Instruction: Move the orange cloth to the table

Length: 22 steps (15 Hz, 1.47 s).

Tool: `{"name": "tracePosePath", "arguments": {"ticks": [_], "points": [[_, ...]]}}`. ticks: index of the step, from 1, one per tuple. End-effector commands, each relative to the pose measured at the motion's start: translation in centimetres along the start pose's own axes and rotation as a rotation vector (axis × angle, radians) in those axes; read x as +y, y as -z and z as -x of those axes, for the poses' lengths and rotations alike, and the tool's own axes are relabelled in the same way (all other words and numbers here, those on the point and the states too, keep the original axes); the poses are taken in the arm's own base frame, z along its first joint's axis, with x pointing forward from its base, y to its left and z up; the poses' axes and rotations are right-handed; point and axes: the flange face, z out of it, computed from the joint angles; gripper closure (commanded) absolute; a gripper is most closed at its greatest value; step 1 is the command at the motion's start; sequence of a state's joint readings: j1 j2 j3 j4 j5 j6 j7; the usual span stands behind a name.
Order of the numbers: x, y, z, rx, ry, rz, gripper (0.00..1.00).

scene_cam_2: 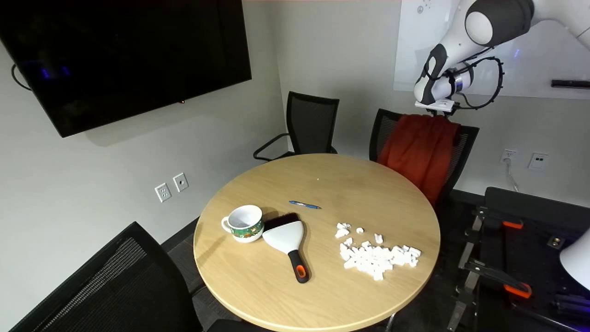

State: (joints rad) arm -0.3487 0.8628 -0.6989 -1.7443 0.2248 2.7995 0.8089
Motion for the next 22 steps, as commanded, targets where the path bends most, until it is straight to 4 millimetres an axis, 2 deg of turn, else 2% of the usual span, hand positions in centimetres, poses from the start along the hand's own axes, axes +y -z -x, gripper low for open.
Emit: {"name": "tracePosePath", "arguments": {"ticks": [1,3,6,10,17,22], "points": [[-0.3,0.5,-0.6,-0.018,-0.021,0.007,0.87],[-0.4,0.8,-0.8,-0.014,-0.018,0.003,0.99],[-0.4,1.5,-0.6,-0.012,0.001,0.004,0.97],[-0.1,5.4,-0.3,-0.031,0.096,-0.034,0.96],[-0.6,16.9,0.6,-0.061,0.428,-0.212,0.96],[-0.5,25.2,4.0,-0.095,0.660,-0.328,0.96]]}}
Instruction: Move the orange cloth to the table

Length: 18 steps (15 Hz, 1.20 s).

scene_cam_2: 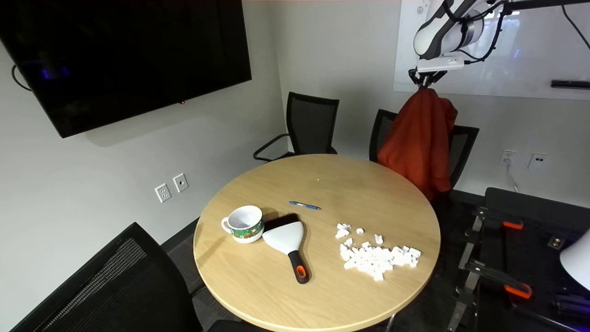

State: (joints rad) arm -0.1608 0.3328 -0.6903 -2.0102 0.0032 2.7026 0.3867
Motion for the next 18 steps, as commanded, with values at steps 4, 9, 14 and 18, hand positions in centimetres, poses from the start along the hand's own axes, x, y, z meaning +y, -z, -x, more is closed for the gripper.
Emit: {"name": "tracePosePath", "arguments": {"ticks": [4,9,14,18], "points": [[-2.6,5.3,2.5,-0.022,0.139,-0.085,0.84],[-1.9,3.6,2.7,-0.041,0.135,-0.059,0.84],[-5.0,8.9,1.7,-0.054,0.141,-0.186,0.96],[-8.2,16.1,-0.4,-0.083,0.170,-0.320,0.96]]}}
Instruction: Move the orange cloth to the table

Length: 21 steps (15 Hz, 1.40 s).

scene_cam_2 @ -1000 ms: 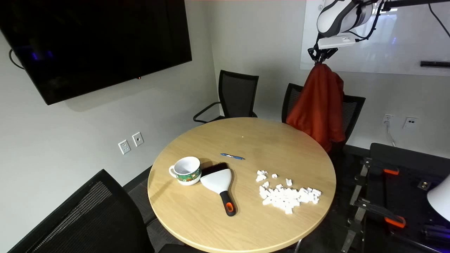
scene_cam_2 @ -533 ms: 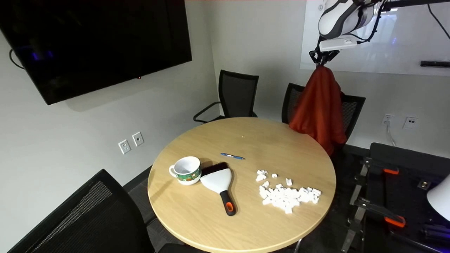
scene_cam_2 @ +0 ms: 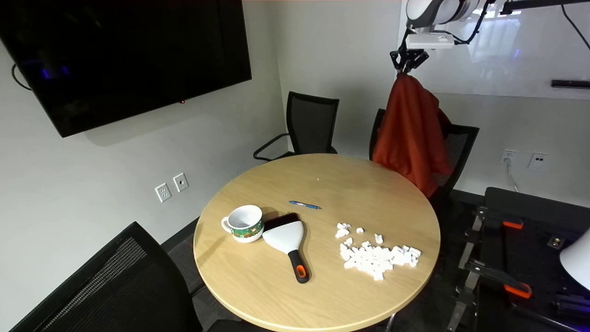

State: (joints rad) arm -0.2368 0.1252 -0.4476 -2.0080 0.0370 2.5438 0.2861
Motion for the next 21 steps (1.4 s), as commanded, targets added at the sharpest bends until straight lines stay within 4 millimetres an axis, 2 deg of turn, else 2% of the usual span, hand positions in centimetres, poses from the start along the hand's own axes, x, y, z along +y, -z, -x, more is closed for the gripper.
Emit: {"name": "tracePosePath", "arguments": {"ticks": [1,4,6,8,10,13,16,18,21], "points": [[-3.9,8.5,-2.0,-0.022,0.053,-0.148,0.96],[-6.8,13.0,-2.8,-0.064,0.096,-0.232,0.96],[-8.4,14.1,-3.0,-0.087,0.115,-0.255,0.96],[-9.5,13.6,-3.2,-0.105,0.111,-0.244,0.96],[-9.7,11.5,-3.4,-0.106,0.110,-0.207,0.96],[-9.4,6.6,-3.1,-0.118,0.113,-0.162,0.96],[-10.0,0.8,-1.7,-0.133,0.130,-0.148,0.96],[-10.7,-2.1,-0.7,-0.134,0.148,-0.149,0.96],[-12.1,-5.5,0.8,-0.144,0.170,-0.166,0.96]]}}
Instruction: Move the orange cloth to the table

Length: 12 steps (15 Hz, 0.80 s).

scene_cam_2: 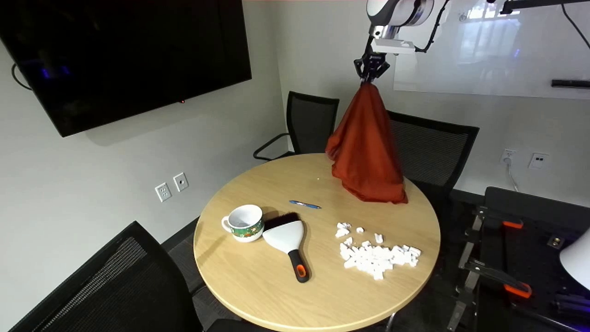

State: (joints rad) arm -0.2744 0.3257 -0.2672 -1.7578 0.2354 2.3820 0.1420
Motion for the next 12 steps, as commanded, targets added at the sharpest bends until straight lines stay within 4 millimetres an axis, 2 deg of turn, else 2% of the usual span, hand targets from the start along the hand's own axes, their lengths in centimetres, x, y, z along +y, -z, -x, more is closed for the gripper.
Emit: {"name": "tracePosePath", "arguments": {"ticks": [1,6,12], "points": [[-1.0,-3.0,0.7,-0.005,0.026,-0.035,0.96],[-0.7,-10.8,2.9,-0.110,0.056,0.033,0.96],[2.0,-20.3,5.8,-0.191,0.104,0.203,0.96]]}}
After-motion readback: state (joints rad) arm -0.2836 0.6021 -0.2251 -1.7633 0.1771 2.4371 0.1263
